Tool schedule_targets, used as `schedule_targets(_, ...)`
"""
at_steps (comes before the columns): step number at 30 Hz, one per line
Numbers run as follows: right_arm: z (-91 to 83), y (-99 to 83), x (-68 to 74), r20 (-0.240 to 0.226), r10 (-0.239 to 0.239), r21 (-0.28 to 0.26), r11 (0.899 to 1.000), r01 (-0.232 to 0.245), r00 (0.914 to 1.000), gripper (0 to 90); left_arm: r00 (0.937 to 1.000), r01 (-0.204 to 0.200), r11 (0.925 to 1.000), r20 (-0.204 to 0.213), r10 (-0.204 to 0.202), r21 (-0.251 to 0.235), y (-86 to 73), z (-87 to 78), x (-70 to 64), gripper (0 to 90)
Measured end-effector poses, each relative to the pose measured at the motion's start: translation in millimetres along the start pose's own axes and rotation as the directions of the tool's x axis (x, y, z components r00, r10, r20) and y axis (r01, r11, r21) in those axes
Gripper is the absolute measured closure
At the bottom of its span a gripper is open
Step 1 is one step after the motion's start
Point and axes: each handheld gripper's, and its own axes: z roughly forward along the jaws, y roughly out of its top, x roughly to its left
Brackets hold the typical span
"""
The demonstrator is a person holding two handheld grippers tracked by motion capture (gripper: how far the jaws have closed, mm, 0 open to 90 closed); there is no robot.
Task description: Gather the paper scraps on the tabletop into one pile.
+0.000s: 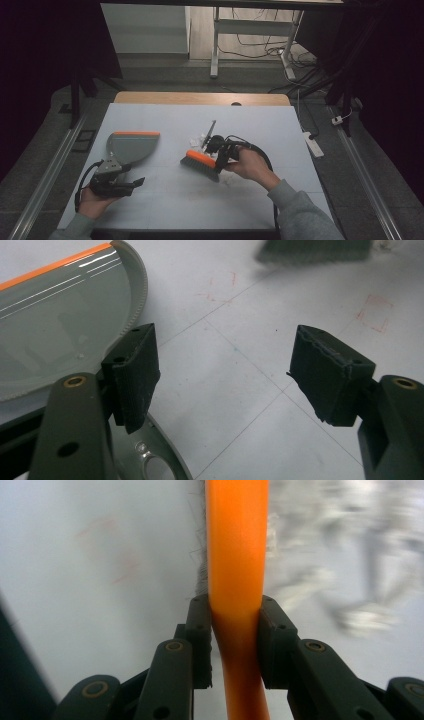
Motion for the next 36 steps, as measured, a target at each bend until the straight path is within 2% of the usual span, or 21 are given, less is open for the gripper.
schedule_targets(4,-2.7,-4.2,-20.0,0.019,0.073,-0.039,0.997,-0.072,0.9972,71.2,1.0,0.001,1.0,0.0,-0.001,0.003,-0.2,0.6,0.3,28.3)
schedule_targets(6,-5.4,-7.8,-22.9,0.02,0.078,-0.054,0.996,-0.077,0.9968,71.2,1.0,0.002,1.0,0.0,-0.002,0.004,-0.3,0.7,0.5,28.3)
schedule_targets(8,-11.3,-12.6,-23.3,0.002,0.087,-0.091,0.992,-0.087,0.9962,71.2,1.0,0.002,1.0,0.0,-0.002,0.003,-0.3,0.6,0.6,28.4)
schedule_targets(12,-34.5,-27.5,-22.5,-0.022,0.092,-0.194,0.976,-0.094,0.9956,71.2,1.0,-0.001,1.0,-0.002,0.001,0.005,-0.1,0.7,-0.3,28.3)
schedule_targets(15,-47.9,-43.9,-21.9,-0.025,0.084,-0.21,0.974,-0.088,0.9961,71.2,1.0,0.001,1.0,-0.001,-0.001,0.004,-0.2,0.7,-0.1,28.4)
schedule_targets(19,-52.2,-68.4,-19.7,-0.06,0.05,-0.189,0.98,-0.061,0.9969,71.2,1.0,0.002,1.0,-0.002,-0.002,0.005,0.0,1.6,0.1,28.4)
schedule_targets(21,-47.8,-78.6,-15.6,-0.077,0.013,-0.154,0.988,-0.024,0.997,71.2,1.0,0.0,1.0,-0.001,0.0,0.006,0.4,2.0,-0.1,28.4)
schedule_targets(24,-35.5,-88.8,-8.0,-0.117,-0.043,-0.093,0.995,0.032,0.9922,71.1,1.0,-0.003,0.9999,0.0,0.003,0.01,1.0,3.1,-0.6,28.4)
schedule_targets(26,-27.5,-91.0,-3.3,-0.116,-0.076,-0.049,0.996,0.071,0.9903,71.1,1.0,-0.002,0.9999,-0.001,0.002,0.011,1.3,3.9,-0.6,28.4)
schedule_targets(28,-21.3,-88.9,-1.8,-0.114,-0.101,-0.026,0.995,0.099,0.9883,71.2,1.0,-0.002,0.9999,-0.001,0.002,0.013,1.6,4.5,-0.7,28.4)
schedule_targets(32,-14.4,-73.7,-4.4,-0.077,-0.117,-0.001,0.993,0.117,0.9902,71.1,1.0,-0.004,0.9998,-0.002,0.004,0.017,1.6,4.9,-0.6,28.3)
schedule_targets(35,-12.9,-57.2,-11.2,-0.018,-0.136,0.008,0.991,0.136,0.9905,71.1,1.0,-0.003,0.9999,-0.001,0.003,0.015,1.1,4.6,-0.1,28.3)
schedule_targets(36,-12.7,-51.8,-14.3,0.008,-0.123,0.009,0.992,0.123,0.9924,71.1,1.0,-0.003,0.9999,-0.001,0.003,0.015,0.9,4.5,-0.1,28.3)
